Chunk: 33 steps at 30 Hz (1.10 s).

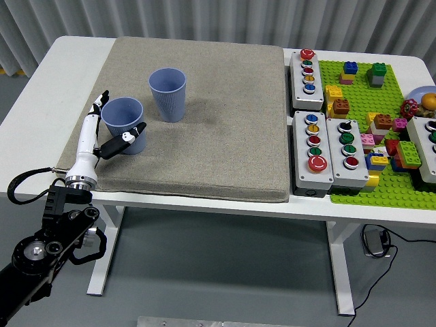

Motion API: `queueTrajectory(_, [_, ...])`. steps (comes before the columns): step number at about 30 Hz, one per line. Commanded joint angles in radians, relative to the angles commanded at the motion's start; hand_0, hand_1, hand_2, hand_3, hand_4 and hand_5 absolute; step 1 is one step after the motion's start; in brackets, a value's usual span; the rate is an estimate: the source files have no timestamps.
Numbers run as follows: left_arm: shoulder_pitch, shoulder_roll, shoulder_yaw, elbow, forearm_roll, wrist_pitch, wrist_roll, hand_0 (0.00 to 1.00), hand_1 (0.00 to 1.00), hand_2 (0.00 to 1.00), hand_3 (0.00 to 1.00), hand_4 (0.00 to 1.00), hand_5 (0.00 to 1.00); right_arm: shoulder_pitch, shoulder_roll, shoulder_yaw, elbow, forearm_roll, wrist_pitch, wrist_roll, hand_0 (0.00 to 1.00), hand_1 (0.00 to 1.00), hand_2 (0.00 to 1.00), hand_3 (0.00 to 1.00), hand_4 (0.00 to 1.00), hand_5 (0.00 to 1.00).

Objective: Pick cup pour cup place

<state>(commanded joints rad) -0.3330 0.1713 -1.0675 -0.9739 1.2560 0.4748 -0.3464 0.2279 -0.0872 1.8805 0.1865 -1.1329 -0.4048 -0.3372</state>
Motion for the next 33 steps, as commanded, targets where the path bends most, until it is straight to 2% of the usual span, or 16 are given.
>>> queueTrajectory(8, [0.024, 0.013, -0.006, -0.014, -0.003, -0.011, 0.0, 0.916, 0.979, 0.998, 0.964, 0.998, 0.499, -0.006, 0.001, 0.005, 0.001, -0.011, -0.001, -0.003, 0.669, 0.548, 0.494, 0.538, 0.002, 0.265])
queueTrajectory(12, [0.06, 0.033, -0.023, -0.043, 0.003, -0.022, 0.004, 0.916, 0.979, 0.998, 0.964, 0.998, 0.499, -0.01, 0.001, 0.007, 0.001, -0.012, -0.001, -0.003, 0.669, 0.548, 0.494, 0.538, 0.002, 0.265])
queueTrajectory(18, [0.115, 0.071, -0.034, -0.126, 0.037, -0.032, 0.016, 0.917, 0.978, 0.998, 0.943, 0.998, 0.503, -0.009, 0.0, 0.012, 0.0, -0.016, 0.003, -0.004, 0.669, 0.548, 0.494, 0.538, 0.002, 0.261])
queueTrajectory(23, [0.142, 0.078, -0.06, -0.17, 0.059, -0.036, 0.023, 0.916, 0.977, 0.998, 0.937, 0.998, 0.508, -0.007, 0.0, 0.016, 0.0, -0.023, 0.005, -0.005, 0.668, 0.548, 0.494, 0.538, 0.002, 0.261])
queueTrajectory(29, [0.185, 0.099, -0.093, -0.226, 0.091, -0.038, 0.035, 0.914, 0.977, 0.998, 0.931, 0.998, 0.513, -0.005, -0.001, 0.019, 0.0, -0.026, 0.005, -0.005, 0.668, 0.548, 0.493, 0.537, 0.002, 0.26])
queueTrajectory(33, [0.21, 0.113, -0.143, -0.28, 0.083, -0.014, 0.023, 0.903, 0.963, 0.998, 0.92, 0.998, 0.519, -0.003, -0.002, 0.021, -0.001, -0.026, 0.004, -0.003, 0.668, 0.548, 0.493, 0.537, 0.002, 0.262])
